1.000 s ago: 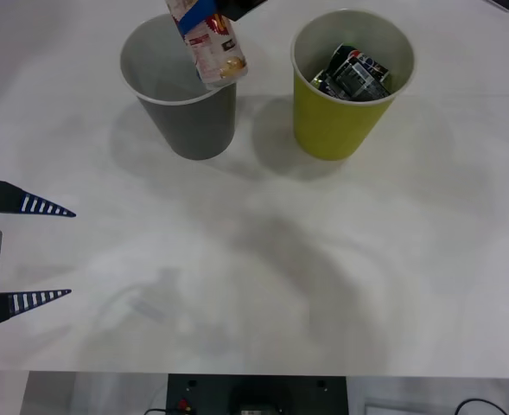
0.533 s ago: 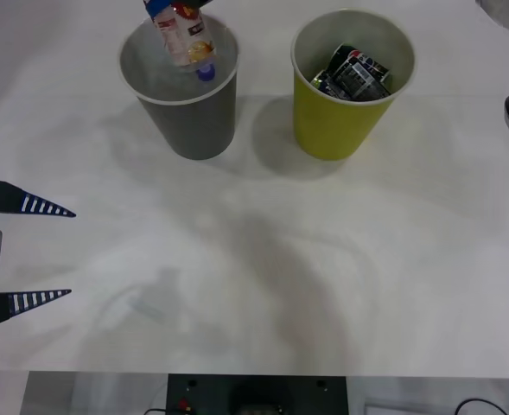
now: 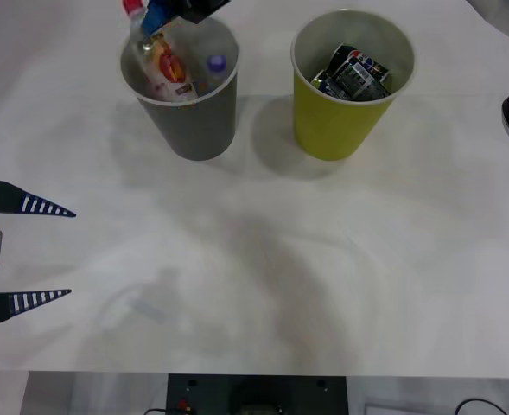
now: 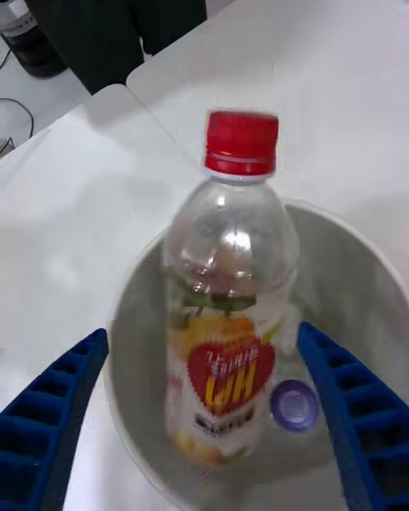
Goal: Put the can into the green bin and the plastic bottle into the gray bin
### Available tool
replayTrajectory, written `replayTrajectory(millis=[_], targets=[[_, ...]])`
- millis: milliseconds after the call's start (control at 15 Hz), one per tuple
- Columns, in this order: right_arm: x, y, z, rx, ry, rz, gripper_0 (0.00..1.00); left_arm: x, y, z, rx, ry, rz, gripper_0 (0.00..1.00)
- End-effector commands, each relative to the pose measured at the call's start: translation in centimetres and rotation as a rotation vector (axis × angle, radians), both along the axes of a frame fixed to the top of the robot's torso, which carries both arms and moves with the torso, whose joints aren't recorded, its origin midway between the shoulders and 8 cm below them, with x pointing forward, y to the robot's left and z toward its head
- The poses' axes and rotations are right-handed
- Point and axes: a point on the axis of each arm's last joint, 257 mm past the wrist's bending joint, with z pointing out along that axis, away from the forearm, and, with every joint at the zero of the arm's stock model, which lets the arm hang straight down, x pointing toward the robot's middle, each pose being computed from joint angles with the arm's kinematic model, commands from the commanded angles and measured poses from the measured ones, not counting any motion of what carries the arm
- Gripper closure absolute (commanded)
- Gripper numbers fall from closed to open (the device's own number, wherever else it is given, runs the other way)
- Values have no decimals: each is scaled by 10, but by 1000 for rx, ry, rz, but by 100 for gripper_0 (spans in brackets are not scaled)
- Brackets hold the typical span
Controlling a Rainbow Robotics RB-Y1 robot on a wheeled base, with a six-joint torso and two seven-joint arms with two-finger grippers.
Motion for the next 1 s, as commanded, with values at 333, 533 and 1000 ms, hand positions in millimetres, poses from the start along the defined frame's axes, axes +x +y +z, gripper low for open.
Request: replayTrajectory(millis=[333, 533, 1000], targets=[[-32, -37, 18, -25, 66, 85, 0, 0, 0, 0, 0, 0, 0, 2], [-46, -64, 22, -40, 83, 127, 0, 0, 0, 0, 0, 0, 0, 2], [-74, -139, 15, -54, 61, 178, 0, 0, 0, 0, 0, 0, 0, 2]])
